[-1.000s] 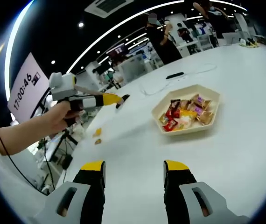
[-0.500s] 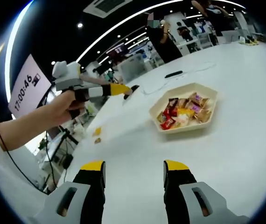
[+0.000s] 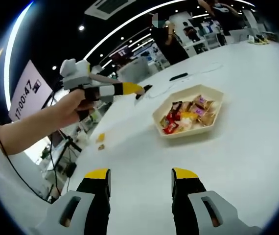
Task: Place the target food into the container with the food tongs after gripping and lifting it, then release it inside without dropping or visibly crushing the food.
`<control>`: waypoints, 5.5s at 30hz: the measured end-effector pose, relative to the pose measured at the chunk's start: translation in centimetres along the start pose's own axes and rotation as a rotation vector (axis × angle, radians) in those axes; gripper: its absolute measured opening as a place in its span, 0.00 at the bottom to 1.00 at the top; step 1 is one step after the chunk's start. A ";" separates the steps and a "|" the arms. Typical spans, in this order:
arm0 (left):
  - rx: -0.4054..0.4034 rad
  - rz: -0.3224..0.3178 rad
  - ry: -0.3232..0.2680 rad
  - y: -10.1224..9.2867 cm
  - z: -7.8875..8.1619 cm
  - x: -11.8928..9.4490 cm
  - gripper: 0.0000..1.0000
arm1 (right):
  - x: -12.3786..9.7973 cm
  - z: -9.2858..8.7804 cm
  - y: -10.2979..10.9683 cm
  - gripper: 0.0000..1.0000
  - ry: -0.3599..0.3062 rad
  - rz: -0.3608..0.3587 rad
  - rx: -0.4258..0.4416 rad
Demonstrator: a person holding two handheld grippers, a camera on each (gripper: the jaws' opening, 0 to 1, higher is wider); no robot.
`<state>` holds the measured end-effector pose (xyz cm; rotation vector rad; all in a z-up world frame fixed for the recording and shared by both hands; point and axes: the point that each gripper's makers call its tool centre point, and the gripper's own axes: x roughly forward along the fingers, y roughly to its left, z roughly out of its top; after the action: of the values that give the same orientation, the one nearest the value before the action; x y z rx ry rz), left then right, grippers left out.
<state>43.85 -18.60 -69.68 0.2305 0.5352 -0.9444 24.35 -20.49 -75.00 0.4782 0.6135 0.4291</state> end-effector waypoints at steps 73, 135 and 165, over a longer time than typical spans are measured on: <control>-0.122 0.029 -0.075 3.5 -3.4 -7.9 0.25 | 0.7 -0.6 3.9 0.50 0.038 0.020 -0.095; -0.198 0.139 -0.038 9.0 -12.8 -15.4 0.26 | 4.9 -1.5 8.4 0.50 0.116 0.067 -0.181; -0.037 0.113 0.039 11.7 -17.4 -16.2 0.28 | 6.2 -1.3 8.4 0.54 0.115 0.080 -0.123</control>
<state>39.98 6.74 -76.35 0.2438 0.5692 -0.8210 26.13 -10.20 -74.10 0.3634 0.6757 0.5703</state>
